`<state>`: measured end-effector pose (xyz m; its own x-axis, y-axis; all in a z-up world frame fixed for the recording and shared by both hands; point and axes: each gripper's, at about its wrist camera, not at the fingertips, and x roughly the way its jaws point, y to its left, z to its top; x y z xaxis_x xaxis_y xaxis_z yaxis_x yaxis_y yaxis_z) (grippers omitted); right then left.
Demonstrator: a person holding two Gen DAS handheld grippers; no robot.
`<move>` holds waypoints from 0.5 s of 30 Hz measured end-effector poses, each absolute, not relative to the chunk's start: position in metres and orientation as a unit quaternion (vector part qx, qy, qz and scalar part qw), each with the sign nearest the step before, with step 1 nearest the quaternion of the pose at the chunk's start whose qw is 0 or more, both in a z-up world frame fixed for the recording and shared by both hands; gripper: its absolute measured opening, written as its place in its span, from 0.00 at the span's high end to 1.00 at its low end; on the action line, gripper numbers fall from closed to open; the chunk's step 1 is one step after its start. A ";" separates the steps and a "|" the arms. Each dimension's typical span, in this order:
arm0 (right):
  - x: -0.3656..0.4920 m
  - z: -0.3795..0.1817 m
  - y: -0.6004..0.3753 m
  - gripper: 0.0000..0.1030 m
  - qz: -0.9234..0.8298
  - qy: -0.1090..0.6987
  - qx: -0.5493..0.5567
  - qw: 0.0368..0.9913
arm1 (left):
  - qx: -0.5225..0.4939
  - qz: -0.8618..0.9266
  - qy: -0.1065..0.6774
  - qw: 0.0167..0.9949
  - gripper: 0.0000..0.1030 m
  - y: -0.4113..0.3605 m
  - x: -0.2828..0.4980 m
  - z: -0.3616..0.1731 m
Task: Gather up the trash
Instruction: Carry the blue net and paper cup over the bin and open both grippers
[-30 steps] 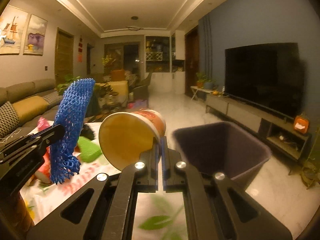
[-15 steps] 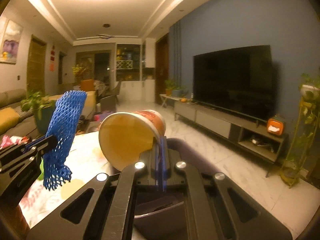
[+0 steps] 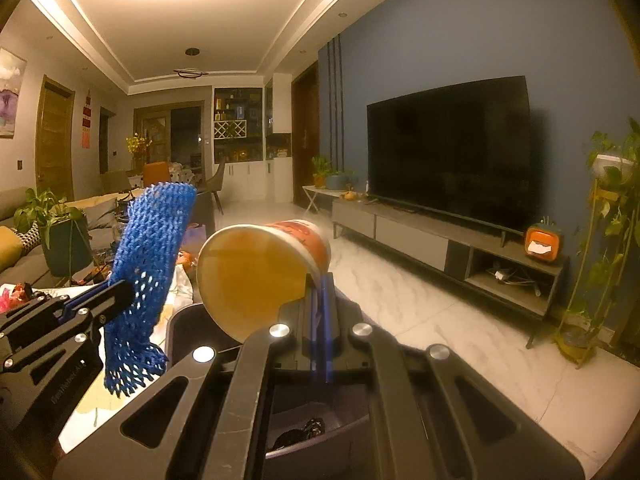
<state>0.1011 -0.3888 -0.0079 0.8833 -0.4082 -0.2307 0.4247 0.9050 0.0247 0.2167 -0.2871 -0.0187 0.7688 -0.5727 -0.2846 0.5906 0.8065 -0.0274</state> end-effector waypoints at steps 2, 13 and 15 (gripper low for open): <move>0.102 -0.009 -0.389 0.96 -0.215 0.111 0.040 0.970 | 0.031 -0.312 0.146 0.938 0.91 -0.292 0.220 -0.023; 0.112 -0.010 -0.391 0.96 -0.210 0.112 0.048 0.970 | 0.028 -0.325 0.157 0.932 0.90 -0.303 0.227 -0.033; 0.113 -0.009 -0.391 0.96 -0.207 0.110 0.050 0.971 | 0.028 -0.329 0.158 0.931 0.90 -0.303 0.227 -0.034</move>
